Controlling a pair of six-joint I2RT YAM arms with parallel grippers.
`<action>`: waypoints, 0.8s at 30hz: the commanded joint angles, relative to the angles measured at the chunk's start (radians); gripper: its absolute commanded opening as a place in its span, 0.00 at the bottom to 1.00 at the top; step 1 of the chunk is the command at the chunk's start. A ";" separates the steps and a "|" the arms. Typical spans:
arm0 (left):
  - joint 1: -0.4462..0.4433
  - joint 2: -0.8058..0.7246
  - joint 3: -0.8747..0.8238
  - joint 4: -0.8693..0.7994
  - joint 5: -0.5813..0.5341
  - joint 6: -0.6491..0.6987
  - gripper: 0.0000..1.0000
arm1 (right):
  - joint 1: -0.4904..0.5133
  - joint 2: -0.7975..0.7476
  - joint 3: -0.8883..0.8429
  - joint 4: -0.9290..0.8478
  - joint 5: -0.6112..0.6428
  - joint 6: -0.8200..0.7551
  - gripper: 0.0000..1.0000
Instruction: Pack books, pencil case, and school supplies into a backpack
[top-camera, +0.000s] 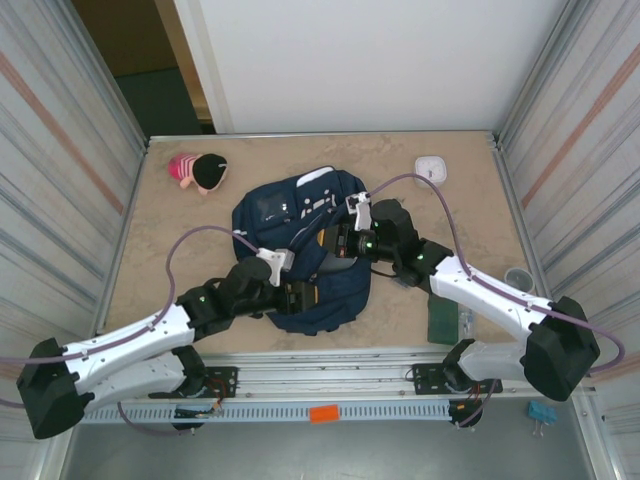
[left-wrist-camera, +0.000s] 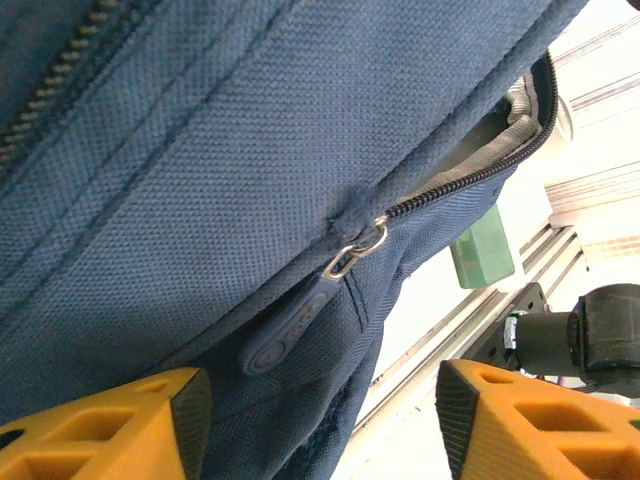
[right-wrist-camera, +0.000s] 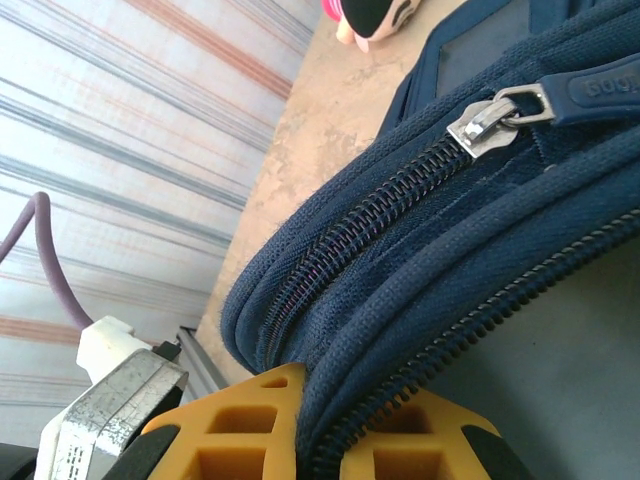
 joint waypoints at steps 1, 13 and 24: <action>0.001 0.005 0.010 0.089 -0.035 0.025 0.65 | 0.021 -0.008 0.070 0.106 -0.024 -0.017 0.00; 0.001 0.065 0.036 0.199 0.042 0.012 0.42 | 0.033 0.021 0.086 0.110 -0.029 -0.018 0.00; 0.001 0.095 0.078 -0.057 -0.118 -0.020 0.39 | 0.039 0.014 0.097 0.088 -0.021 -0.034 0.00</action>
